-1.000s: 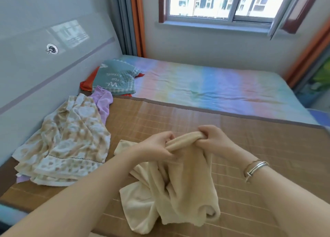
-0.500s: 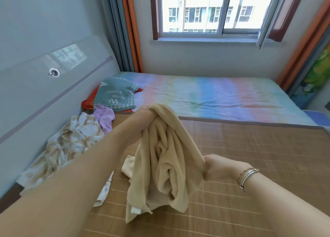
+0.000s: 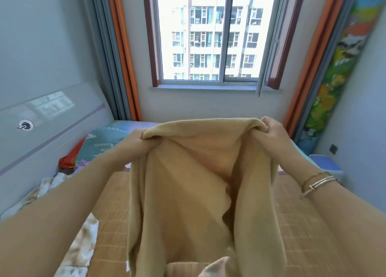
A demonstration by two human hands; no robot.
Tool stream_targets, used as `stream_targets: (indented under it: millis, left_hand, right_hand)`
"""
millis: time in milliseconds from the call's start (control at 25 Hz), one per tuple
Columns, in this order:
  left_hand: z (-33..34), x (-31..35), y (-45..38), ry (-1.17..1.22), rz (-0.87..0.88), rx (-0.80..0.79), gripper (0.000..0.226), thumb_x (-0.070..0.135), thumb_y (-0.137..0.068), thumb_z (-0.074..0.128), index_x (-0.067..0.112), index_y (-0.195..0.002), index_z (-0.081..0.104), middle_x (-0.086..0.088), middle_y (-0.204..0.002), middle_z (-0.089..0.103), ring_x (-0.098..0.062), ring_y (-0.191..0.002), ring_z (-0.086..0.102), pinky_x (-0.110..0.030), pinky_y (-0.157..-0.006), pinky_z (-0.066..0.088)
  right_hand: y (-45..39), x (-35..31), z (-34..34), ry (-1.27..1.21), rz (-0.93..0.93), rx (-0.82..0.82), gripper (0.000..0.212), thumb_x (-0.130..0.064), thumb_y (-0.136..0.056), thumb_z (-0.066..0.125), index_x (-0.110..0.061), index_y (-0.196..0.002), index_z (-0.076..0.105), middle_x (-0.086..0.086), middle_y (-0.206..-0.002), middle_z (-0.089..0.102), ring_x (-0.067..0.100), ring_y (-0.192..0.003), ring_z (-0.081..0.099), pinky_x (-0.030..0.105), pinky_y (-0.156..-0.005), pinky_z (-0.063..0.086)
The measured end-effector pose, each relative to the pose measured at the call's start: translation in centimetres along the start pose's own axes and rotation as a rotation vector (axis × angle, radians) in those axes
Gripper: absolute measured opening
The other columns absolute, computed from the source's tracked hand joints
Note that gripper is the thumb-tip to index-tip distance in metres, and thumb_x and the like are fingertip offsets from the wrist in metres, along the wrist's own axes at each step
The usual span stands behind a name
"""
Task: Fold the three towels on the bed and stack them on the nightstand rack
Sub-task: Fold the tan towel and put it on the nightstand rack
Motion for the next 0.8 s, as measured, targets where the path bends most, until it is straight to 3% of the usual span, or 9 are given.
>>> stream_targets:
  millis: [160, 240, 360, 520, 600, 680, 800]
  left_hand:
    - [2.4, -6.9, 0.8, -0.397, -0.102, -0.259, 0.019, 0.024, -0.063, 0.044, 0.018, -0.055, 0.060, 0.014, -0.052, 0.048, -0.001, -0.053, 0.042, -0.019, -0.056, 0.032]
    - [4.1, -10.6, 1.5, -0.496, -0.135, -0.329, 0.021, 0.018, -0.058, 0.041, 0.011, -0.059, 0.061, 0.008, -0.055, 0.046, -0.008, -0.056, 0.039, -0.025, -0.057, 0.030]
    - [6.7, -15.9, 1.8, -0.690, -0.190, -0.399, 0.012, 0.003, -0.056, 0.042, 0.013, -0.049, 0.043, 0.003, -0.054, 0.039, -0.016, -0.058, 0.036, -0.029, -0.055, 0.026]
    - [7.4, -23.4, 1.5, -0.860, -0.282, -0.352, 0.027, -0.001, -0.067, 0.048, 0.026, -0.066, 0.052, 0.003, -0.079, 0.050, -0.022, -0.081, 0.055, -0.036, -0.067, 0.048]
    - [7.8, -24.6, 0.5, -0.861, -0.312, -0.284, 0.024, 0.003, -0.072, 0.049, 0.026, -0.068, 0.051, 0.004, -0.081, 0.053, -0.021, -0.083, 0.055, -0.034, -0.064, 0.046]
    - [8.1, -25.6, -0.5, -0.914, -0.375, -0.259, 0.019, 0.009, -0.076, 0.047, 0.024, -0.064, 0.048, 0.003, -0.077, 0.056, -0.020, -0.079, 0.056, -0.029, -0.057, 0.038]
    - [8.5, -27.8, -2.0, -1.030, -0.577, -0.314, 0.017, 0.019, -0.083, 0.042, 0.024, -0.075, 0.057, 0.001, -0.080, 0.060, -0.019, -0.076, 0.058, -0.027, -0.056, 0.039]
  right_hand:
    - [4.1, 9.9, 3.1, 0.474, 0.149, -0.461, 0.018, -0.022, -0.076, 0.066, -0.017, -0.067, 0.051, -0.004, -0.063, 0.058, 0.015, -0.064, 0.052, 0.030, -0.056, 0.036]
    - [7.0, 14.6, 4.7, 0.635, 0.178, -0.659, 0.013, -0.020, -0.073, 0.063, -0.018, -0.070, 0.050, -0.004, -0.070, 0.057, 0.014, -0.066, 0.052, 0.030, -0.056, 0.037]
    - [9.6, 20.8, 6.3, 0.820, 0.272, -0.911, 0.016, -0.006, -0.072, 0.048, -0.020, -0.071, 0.040, -0.002, -0.080, 0.052, 0.018, -0.074, 0.049, 0.028, -0.053, 0.033]
    - [9.8, 26.6, 6.6, 0.993, 0.406, -0.916, 0.017, -0.007, -0.079, 0.039, -0.023, -0.082, 0.042, -0.001, -0.092, 0.058, 0.018, -0.073, 0.052, 0.026, -0.054, 0.036]
    - [9.7, 28.7, 8.1, 0.952, 0.478, -0.859, 0.012, -0.011, -0.086, 0.035, -0.018, -0.094, 0.041, 0.003, -0.087, 0.064, 0.017, -0.063, 0.059, 0.030, -0.058, 0.045]
    - [10.2, 30.4, 9.6, 0.766, 0.696, -0.812, 0.020, -0.014, -0.092, 0.025, -0.010, -0.104, 0.039, 0.013, -0.079, 0.070, 0.025, -0.058, 0.069, 0.037, -0.069, 0.057]
    - [9.9, 32.3, 12.1, 0.392, 0.991, -0.715, 0.037, -0.015, -0.097, 0.019, 0.002, -0.114, 0.048, 0.026, -0.086, 0.067, 0.040, -0.072, 0.070, 0.052, -0.072, 0.058]
Point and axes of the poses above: each hand's wrist, its own y-axis away from the middle knuckle, its own z-axis out of the palm, x = y × z, the point moved 7 cm from there along -y, towards the middle knuckle
